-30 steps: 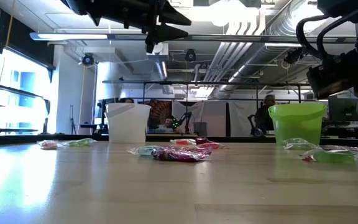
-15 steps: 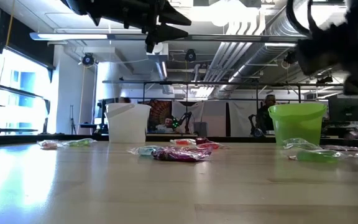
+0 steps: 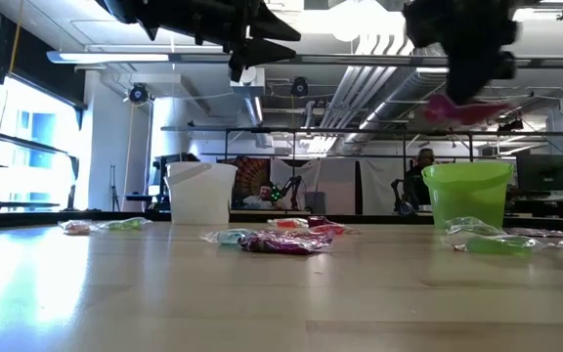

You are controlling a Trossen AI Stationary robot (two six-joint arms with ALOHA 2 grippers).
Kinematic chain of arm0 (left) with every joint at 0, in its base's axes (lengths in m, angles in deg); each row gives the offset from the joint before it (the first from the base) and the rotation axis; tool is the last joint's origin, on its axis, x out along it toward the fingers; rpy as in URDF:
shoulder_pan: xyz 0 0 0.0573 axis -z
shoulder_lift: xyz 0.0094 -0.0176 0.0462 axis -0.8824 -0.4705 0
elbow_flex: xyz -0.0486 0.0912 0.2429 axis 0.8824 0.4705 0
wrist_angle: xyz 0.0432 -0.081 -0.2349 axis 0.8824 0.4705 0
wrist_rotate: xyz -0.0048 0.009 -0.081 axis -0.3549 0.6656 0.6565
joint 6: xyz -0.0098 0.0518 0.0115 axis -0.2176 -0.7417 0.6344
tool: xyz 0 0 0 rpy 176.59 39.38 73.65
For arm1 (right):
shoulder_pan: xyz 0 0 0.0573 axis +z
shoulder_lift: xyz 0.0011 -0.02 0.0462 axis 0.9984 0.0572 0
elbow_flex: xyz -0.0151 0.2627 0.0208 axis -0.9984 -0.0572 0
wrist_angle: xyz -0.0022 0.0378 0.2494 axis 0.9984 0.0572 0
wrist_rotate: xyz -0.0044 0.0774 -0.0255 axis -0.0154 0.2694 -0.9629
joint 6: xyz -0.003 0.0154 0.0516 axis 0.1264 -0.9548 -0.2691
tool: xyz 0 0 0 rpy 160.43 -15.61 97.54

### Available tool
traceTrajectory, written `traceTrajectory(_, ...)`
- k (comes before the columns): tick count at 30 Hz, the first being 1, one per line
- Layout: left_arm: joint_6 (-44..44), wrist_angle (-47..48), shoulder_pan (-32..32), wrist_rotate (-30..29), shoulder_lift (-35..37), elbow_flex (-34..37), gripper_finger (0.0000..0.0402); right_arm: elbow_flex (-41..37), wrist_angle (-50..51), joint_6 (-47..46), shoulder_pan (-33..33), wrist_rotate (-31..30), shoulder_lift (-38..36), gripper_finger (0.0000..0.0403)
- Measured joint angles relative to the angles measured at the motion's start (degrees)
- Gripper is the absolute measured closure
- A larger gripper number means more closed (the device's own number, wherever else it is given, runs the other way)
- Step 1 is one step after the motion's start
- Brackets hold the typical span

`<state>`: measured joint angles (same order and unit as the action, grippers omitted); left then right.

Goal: Sort candy by brand, put in halloween buckets
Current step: Put the violet candy into the green bucket

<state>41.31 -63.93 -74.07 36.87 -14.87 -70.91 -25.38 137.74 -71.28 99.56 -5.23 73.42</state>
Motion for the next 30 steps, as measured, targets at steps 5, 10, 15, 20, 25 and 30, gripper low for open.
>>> traceTrajectory(5,0.2,0.0,-0.8,0.0,0.0,0.0,0.0252,0.6,0.9,4.2,-12.5,-4.9,-4.4,0.0387)
traceTrajectory(10,0.4,-1.4,-1.4,-0.1,0.0,0.0,0.0255,0.6,1.0,10.1,-25.9,-9.8,-7.7,0.0387)
traceTrajectory(15,0.4,-1.3,-1.4,-0.1,0.0,0.0,0.0278,0.6,0.9,15.6,-38.8,-9.9,-9.5,0.0387)
traceTrajectory(20,0.4,-1.3,-1.4,-0.1,0.0,0.0,0.0309,0.6,-0.5,21.1,-50.2,-10.0,-8.9,0.0387)
traceTrajectory(25,0.5,-1.2,-1.4,-0.1,0.0,0.0,0.0335,-0.7,-0.5,25.6,-60.5,-8.7,-7.2,0.0387)
traceTrajectory(30,0.5,-1.2,-1.4,0.0,0.0,0.0,0.0347,-3.8,-1.0,28.3,-66.8,-5.9,-6.4,0.0387)
